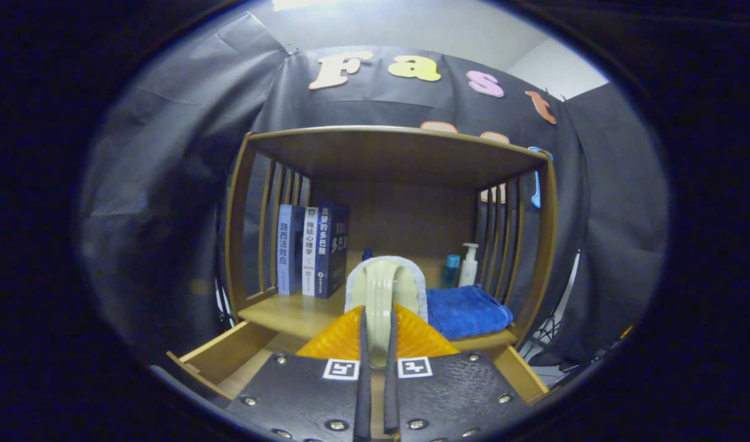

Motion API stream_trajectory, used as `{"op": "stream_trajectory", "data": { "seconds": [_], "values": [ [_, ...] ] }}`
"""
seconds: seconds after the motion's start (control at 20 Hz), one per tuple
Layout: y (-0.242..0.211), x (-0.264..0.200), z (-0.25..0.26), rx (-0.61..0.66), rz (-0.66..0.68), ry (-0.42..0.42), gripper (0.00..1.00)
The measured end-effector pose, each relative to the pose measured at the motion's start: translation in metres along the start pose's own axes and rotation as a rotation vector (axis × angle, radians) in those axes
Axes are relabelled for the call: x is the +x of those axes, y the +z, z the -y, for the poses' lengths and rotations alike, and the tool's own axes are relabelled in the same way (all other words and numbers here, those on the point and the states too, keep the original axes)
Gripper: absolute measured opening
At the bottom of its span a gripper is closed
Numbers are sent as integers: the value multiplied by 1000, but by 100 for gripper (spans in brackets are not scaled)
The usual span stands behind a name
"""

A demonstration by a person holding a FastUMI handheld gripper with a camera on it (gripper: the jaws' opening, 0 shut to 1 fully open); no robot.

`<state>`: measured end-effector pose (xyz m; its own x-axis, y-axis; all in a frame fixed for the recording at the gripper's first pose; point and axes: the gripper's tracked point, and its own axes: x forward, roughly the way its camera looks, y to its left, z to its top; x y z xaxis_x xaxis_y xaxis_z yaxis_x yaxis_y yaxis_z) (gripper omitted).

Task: Pull open the drawer, take out the items inside it, and place them on the countertop above the cabinet.

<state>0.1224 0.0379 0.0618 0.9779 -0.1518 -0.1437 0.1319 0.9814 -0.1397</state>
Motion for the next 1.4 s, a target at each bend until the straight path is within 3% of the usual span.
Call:
{"op": "stream_trajectory", "data": {
  "seconds": [0.35, 0.7, 0.85, 1.05, 1.4],
  "values": [
    [5, 75, 6, -41, -90, -21, 9],
    [-93, 125, -6, 35, -440, 34, 9],
    [-103, 146, -5, 74, -417, 4, 10],
    [-102, 171, 0, 7, -326, -23, 14],
    [-101, 205, 6, 14, -239, -83, 14]
  ]
}}
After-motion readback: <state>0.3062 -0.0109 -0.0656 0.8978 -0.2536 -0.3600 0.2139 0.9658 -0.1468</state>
